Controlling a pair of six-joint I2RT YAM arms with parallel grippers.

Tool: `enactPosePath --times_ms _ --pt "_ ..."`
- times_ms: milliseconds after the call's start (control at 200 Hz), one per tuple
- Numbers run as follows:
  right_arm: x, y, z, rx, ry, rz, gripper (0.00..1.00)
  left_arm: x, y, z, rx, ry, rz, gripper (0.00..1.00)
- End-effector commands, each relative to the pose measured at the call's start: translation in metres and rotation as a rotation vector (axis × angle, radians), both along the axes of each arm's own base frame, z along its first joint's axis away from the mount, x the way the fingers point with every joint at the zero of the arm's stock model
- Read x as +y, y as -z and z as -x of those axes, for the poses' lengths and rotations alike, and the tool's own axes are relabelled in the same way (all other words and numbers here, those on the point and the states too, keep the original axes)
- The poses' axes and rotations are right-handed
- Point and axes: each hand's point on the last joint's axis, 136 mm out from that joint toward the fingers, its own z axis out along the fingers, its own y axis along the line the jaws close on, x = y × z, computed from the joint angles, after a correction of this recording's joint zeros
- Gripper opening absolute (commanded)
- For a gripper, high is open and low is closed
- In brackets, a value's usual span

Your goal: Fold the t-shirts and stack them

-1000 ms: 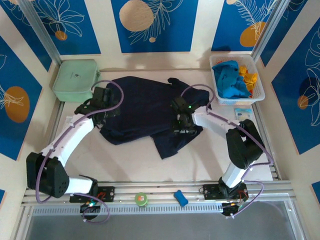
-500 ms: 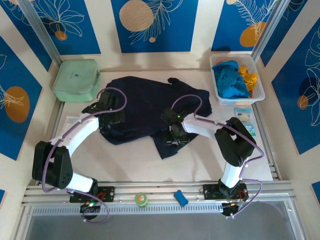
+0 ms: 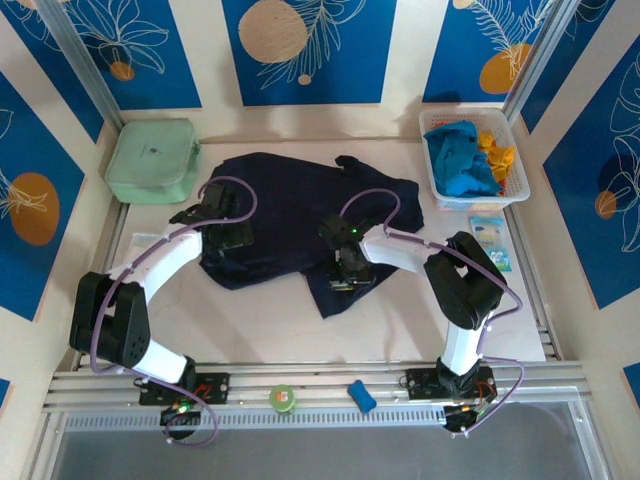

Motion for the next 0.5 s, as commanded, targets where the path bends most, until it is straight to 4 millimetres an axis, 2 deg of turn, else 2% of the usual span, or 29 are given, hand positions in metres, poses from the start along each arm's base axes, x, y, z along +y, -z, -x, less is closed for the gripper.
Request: enactPosePath --times_ms 0,145,245,495 --pt "0.001 -0.025 0.002 -0.023 -0.01 -0.012 0.0 -0.005 0.002 -0.004 -0.001 0.008 0.011 1.0" --pt "-0.009 -0.046 0.008 -0.045 -0.028 -0.003 0.0 -0.004 0.006 -0.003 0.01 0.008 0.005 0.99" --pt "-0.019 -0.065 0.021 -0.042 -0.065 -0.001 0.0 -0.004 0.008 -0.002 0.014 0.01 -0.001 1.0" --pt "-0.048 -0.109 0.084 0.049 -0.212 -0.067 0.0 0.001 0.009 -0.002 0.025 0.009 -0.032 1.0"
